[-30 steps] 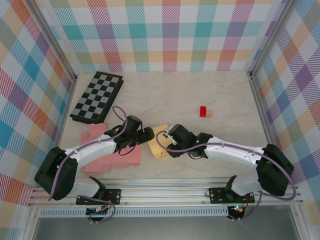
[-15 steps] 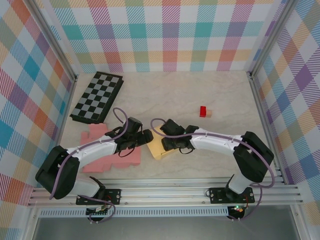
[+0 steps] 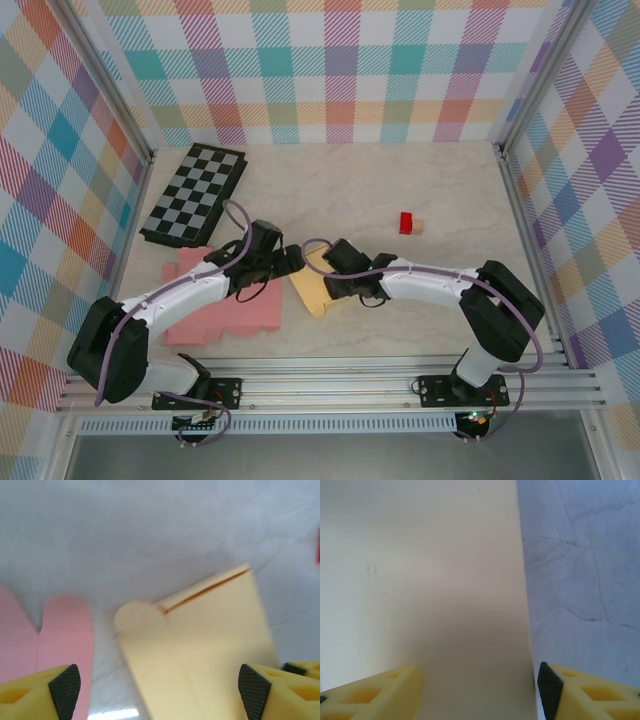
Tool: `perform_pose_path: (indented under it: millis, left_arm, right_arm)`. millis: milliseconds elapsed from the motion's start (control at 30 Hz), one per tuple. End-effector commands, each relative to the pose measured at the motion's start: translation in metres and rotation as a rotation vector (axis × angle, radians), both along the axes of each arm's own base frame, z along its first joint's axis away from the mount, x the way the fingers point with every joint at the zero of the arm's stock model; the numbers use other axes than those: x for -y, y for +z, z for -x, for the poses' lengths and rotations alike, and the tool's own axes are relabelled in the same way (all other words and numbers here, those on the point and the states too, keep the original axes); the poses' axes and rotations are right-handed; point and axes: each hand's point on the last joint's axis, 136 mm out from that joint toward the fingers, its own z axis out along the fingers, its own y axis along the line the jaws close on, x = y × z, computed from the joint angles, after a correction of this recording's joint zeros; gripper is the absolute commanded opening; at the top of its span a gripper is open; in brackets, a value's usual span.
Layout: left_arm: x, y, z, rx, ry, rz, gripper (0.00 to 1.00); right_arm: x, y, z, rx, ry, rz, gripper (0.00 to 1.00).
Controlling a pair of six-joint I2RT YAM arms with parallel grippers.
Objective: Fold the paper box
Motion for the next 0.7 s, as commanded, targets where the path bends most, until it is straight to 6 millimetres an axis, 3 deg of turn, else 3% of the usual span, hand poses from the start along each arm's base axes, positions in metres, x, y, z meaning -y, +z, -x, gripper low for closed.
perform_pose_path:
  millis: [0, 133, 300, 667]
  left_arm:
    - [0.004, 0.008, -0.016, 0.008, -0.052, -0.011, 0.83]
    - [0.029, 0.010, -0.039, 0.034, -0.135, 0.043, 0.82]
    - [0.052, -0.001, -0.059, 0.040, -0.273, 0.006, 0.79]
    - [0.075, -0.063, -0.053, -0.098, -0.290, 0.053, 0.74]
  right_arm:
    - [0.022, -0.016, 0.000, -0.005, 0.176, 0.071, 0.65]
    - [0.020, 0.002, -0.016, -0.027, 0.233, -0.061, 0.65]
    - [0.023, 0.006, -0.035, -0.040, 0.226, -0.064, 0.65]
    - [0.036, 0.024, -0.074, -0.011, 0.120, -0.082, 0.64]
